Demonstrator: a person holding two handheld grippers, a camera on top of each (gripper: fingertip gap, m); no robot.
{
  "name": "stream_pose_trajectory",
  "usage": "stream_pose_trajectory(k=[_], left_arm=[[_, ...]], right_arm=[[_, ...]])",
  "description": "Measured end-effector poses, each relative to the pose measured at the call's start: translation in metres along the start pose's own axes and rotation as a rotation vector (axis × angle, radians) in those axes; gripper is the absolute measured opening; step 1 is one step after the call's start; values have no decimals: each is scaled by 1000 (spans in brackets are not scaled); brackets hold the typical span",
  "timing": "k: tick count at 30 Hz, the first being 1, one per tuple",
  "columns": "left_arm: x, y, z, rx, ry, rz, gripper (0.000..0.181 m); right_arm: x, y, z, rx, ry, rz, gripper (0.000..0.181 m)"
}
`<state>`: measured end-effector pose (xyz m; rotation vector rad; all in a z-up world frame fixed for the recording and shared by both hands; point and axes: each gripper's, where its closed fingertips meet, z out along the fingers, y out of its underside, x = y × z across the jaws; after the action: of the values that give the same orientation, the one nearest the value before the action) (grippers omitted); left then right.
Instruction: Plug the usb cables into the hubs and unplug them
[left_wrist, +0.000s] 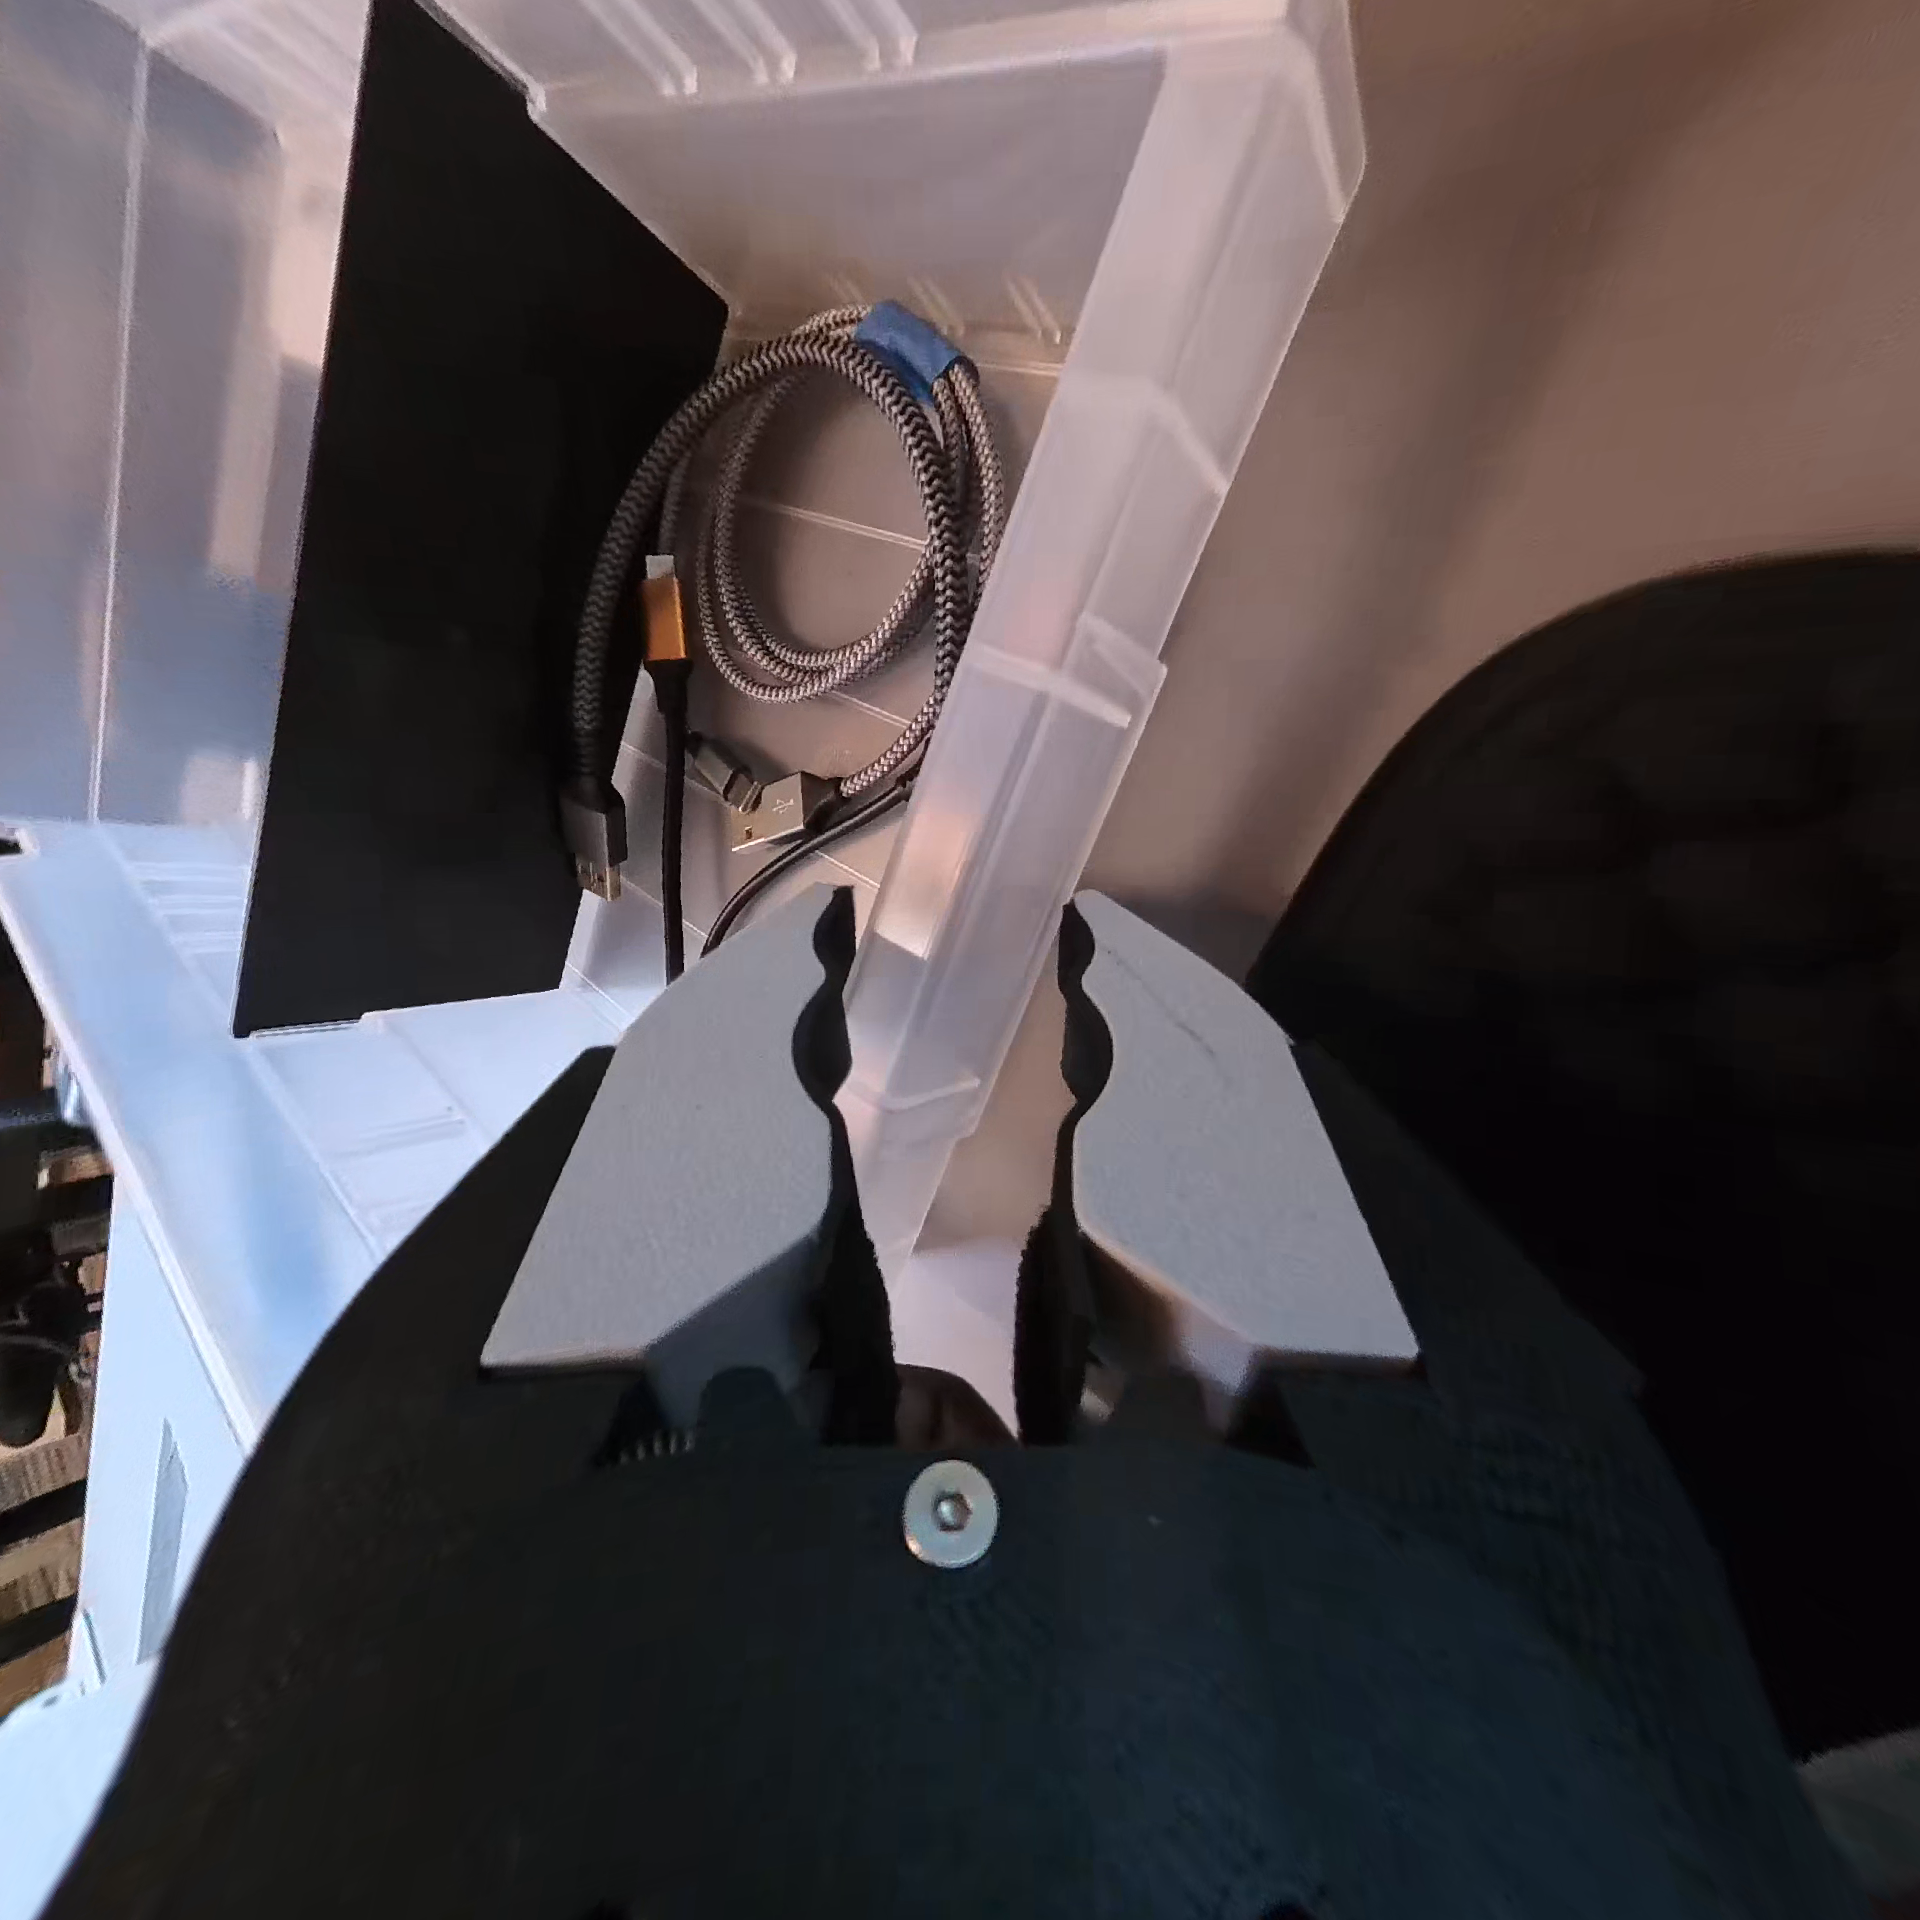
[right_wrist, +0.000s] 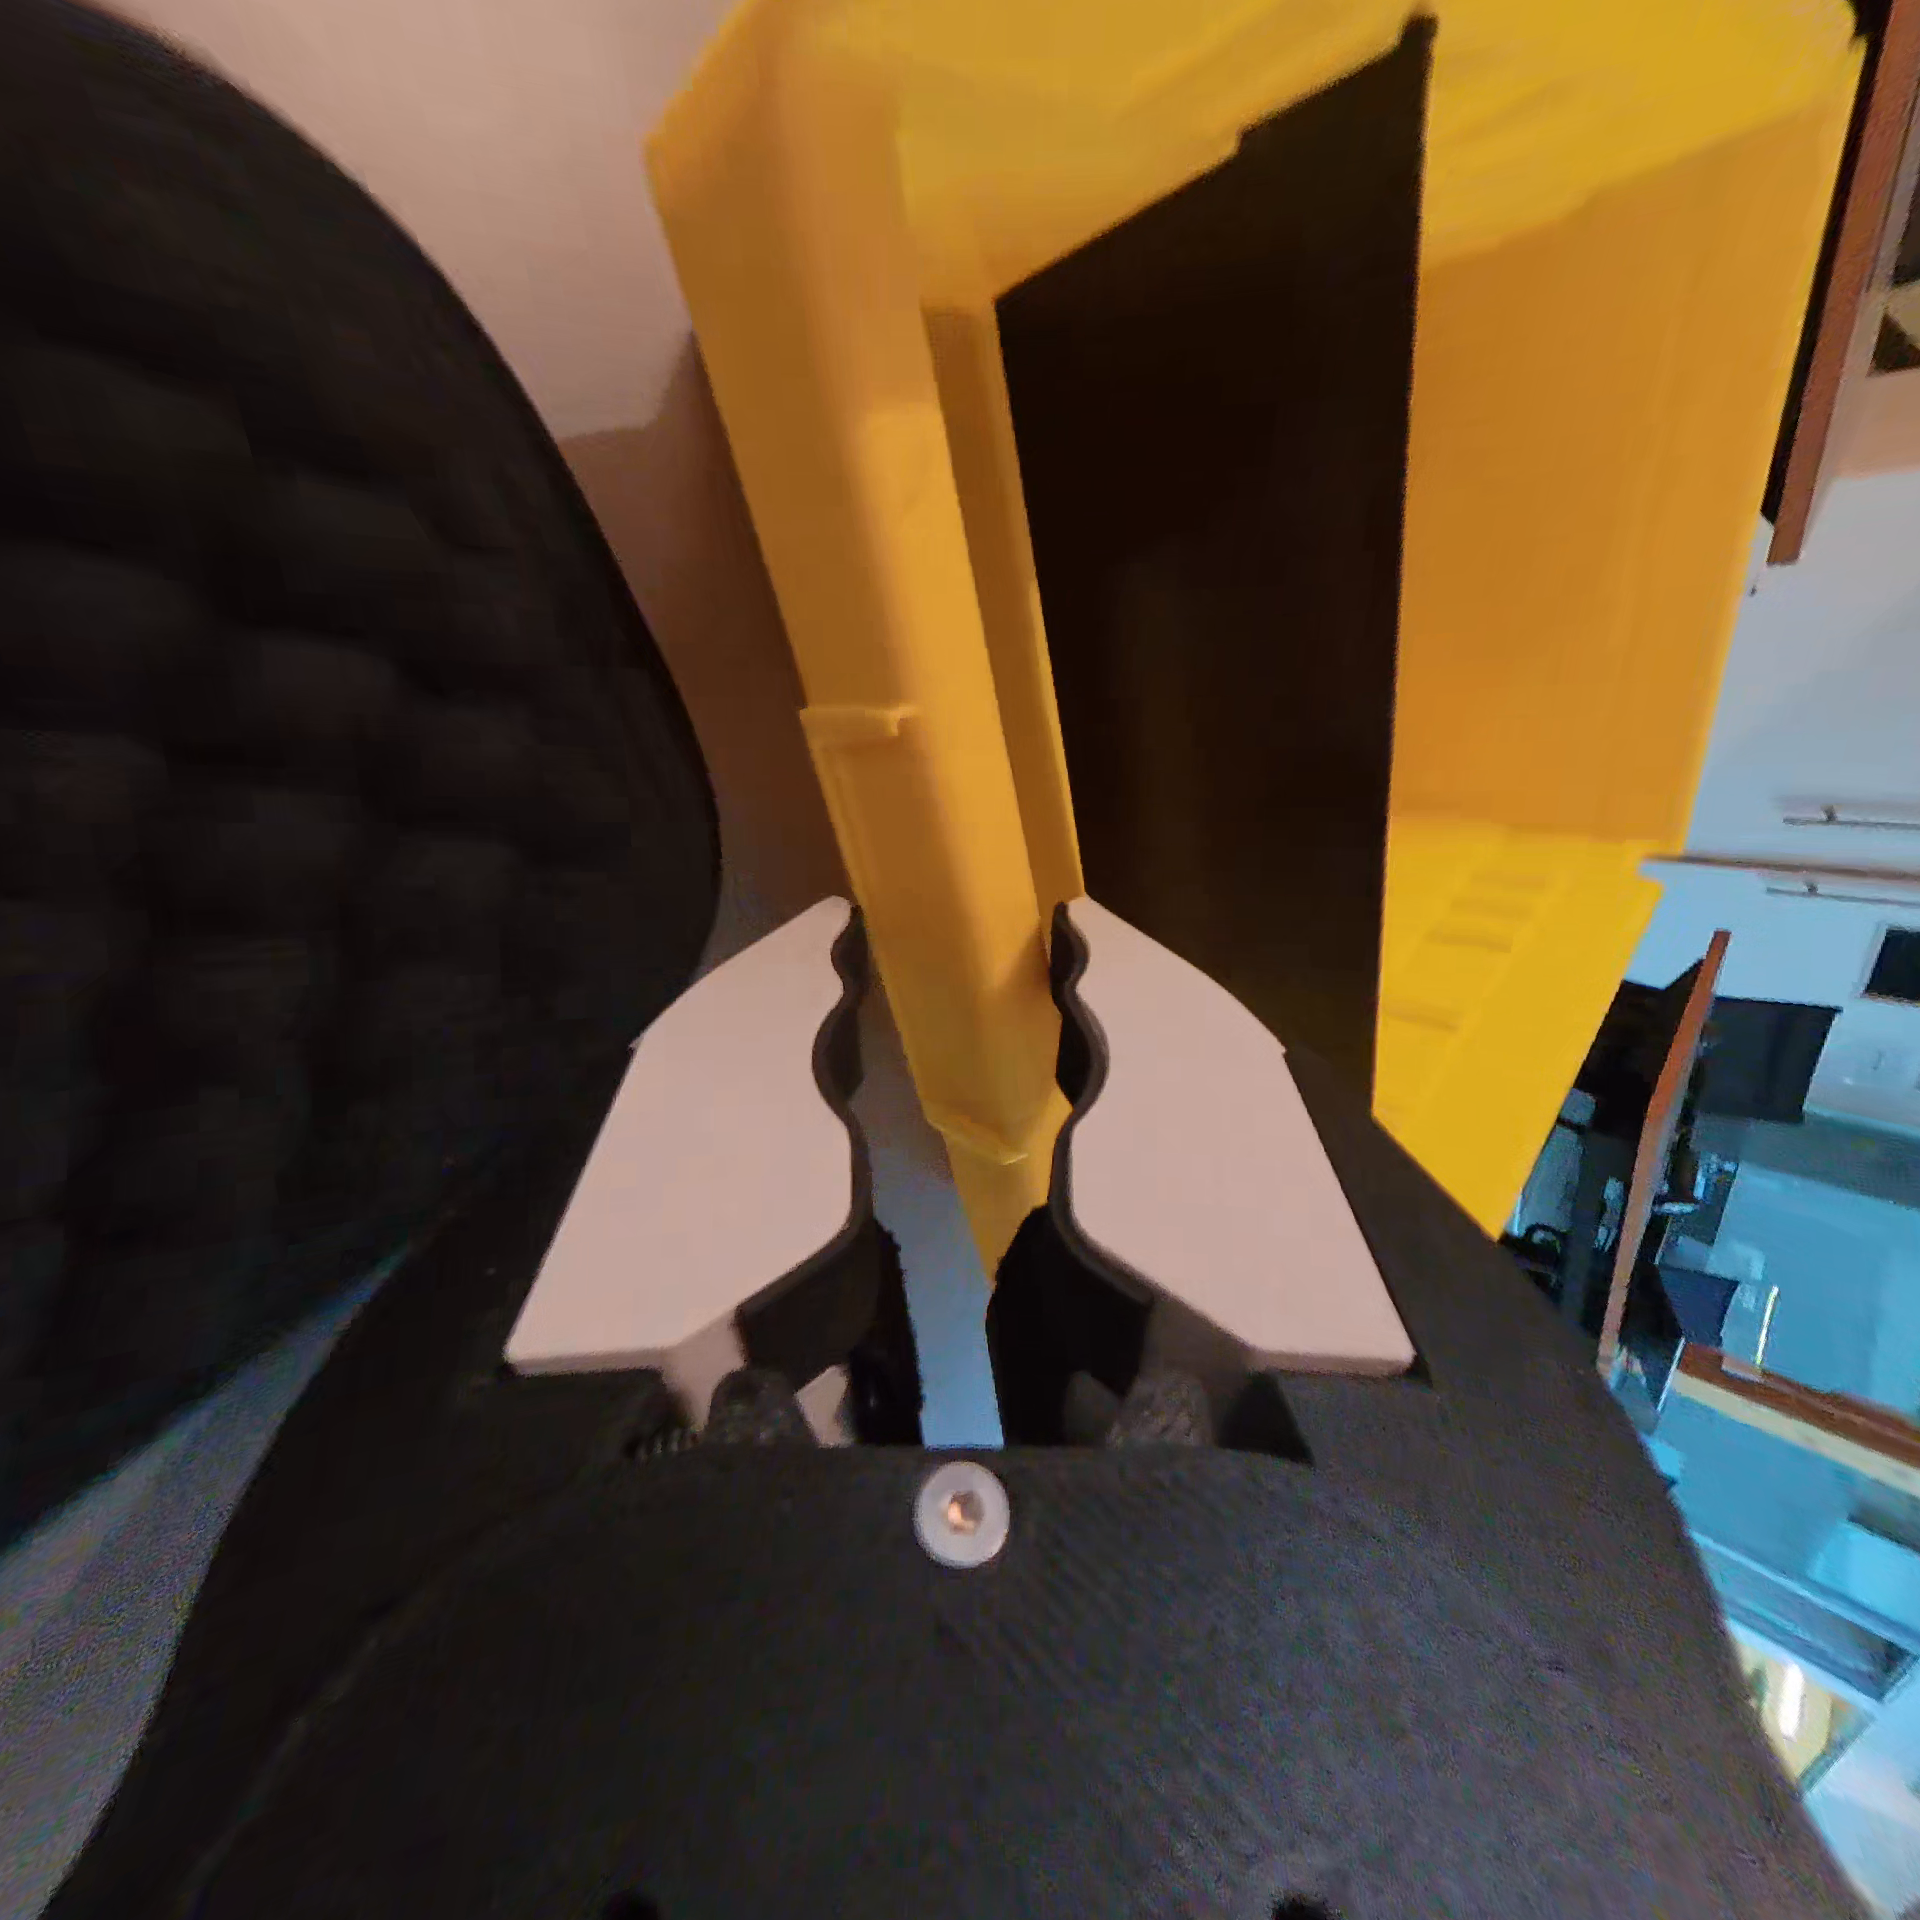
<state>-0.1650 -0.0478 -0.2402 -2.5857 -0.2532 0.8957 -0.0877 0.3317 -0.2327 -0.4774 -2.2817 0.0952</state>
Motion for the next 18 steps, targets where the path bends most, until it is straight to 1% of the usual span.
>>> stream_pose_trajectory(k=[4,6,9,13,18], left_arm=[[-6,33,-15,-19,-16,-25,39],[-8,54,-26,-26,-18,-29,39],[-12,86,-42,-16,-35,-24,39],[-12,124,-65,-24,-41,-14,40],[-8,158,-88,-40,-58,12,40]], right_arm=[[5,41,-9,-52,40,51,36],[6,58,-15,-53,53,80,37],[5,77,-21,-56,72,120,38],[4,102,-31,-103,96,162,37],[3,133,-41,-147,115,197,37]])
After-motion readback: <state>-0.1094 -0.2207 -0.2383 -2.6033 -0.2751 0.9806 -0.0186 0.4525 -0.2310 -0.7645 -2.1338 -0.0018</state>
